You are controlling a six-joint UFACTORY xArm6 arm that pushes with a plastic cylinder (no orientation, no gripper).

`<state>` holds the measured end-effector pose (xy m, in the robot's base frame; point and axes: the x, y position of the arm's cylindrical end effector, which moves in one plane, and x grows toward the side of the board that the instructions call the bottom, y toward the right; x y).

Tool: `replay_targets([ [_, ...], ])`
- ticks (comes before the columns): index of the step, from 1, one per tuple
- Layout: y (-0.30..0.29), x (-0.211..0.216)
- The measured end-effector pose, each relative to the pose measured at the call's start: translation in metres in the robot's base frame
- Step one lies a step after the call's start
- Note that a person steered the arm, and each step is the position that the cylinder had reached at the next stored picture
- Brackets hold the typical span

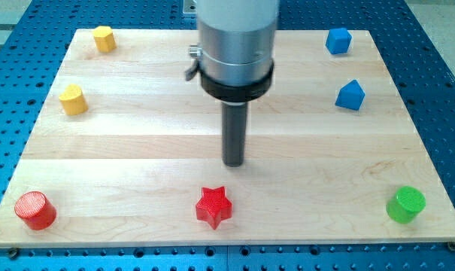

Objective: Move the red star diagonal to the red circle

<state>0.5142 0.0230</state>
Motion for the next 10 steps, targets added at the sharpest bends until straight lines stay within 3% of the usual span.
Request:
replay_targets([
  [2,0.007,0.104],
  [3,-0.023,0.102],
  [5,-0.057,0.004],
  [7,-0.182,-0.036],
  [9,-0.31,0.021],
  [10,-0.304,0.07],
])
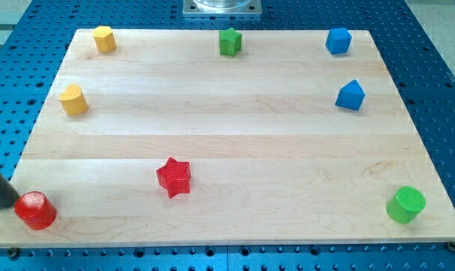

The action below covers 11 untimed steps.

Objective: Move the red star diagonal to the red circle

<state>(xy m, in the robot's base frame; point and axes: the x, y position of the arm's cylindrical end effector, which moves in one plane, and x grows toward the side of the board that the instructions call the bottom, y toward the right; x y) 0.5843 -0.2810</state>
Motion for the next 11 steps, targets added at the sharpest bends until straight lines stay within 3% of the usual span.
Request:
replay_targets([
  [3,0.014,0.003],
  [4,0.034,-0.03],
  [5,0.148,-0.077],
  [7,0.426,-0.088],
  [10,0.615,-0.057],
  [11,0.625,-0.046],
])
